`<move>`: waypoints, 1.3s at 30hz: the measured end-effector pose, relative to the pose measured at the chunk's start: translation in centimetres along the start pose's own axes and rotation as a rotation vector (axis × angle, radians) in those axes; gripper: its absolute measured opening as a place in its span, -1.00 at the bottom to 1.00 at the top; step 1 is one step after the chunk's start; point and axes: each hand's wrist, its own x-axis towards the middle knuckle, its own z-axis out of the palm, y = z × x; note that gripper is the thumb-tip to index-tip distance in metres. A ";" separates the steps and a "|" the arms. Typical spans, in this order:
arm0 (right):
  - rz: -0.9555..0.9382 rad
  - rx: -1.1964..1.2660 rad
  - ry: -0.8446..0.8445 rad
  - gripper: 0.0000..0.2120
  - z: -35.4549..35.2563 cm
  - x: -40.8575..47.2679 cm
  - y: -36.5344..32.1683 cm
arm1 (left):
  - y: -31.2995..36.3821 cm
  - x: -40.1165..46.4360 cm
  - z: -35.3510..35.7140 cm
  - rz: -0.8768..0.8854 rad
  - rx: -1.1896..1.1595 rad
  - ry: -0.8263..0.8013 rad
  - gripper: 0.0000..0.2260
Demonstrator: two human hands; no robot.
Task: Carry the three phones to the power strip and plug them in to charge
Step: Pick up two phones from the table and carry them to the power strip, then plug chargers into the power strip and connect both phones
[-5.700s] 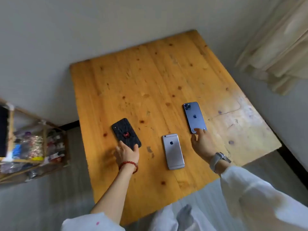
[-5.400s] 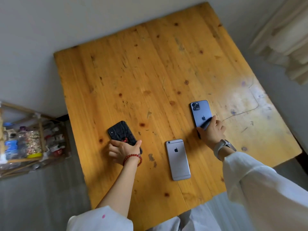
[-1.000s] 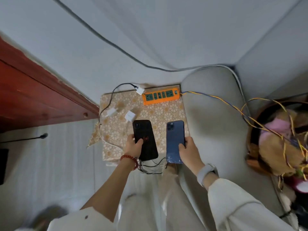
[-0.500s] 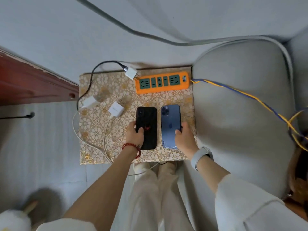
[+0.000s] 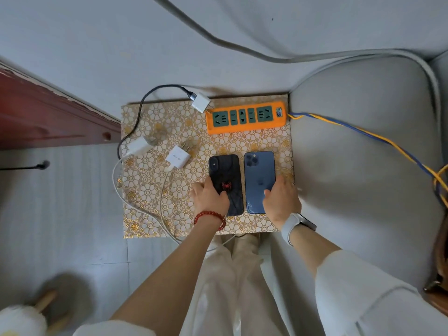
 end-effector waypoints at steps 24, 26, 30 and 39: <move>-0.509 -0.109 0.095 -0.50 1.7 -0.6 -8.0 | -6.3 6.3 -8.2 0.262 -0.129 0.148 -0.86; -0.638 -0.103 0.036 -0.47 1.4 -0.7 -9.2 | -6.3 5.0 -8.7 0.330 -0.208 0.116 -0.91; -0.772 -0.200 -0.059 -0.46 1.1 -0.7 -10.1 | -5.6 2.8 -9.4 0.310 -0.386 0.048 -0.96; -0.892 -0.359 0.163 -0.55 -1.6 -0.1 -8.3 | -1.3 1.0 -9.6 0.165 -0.655 -0.102 -0.88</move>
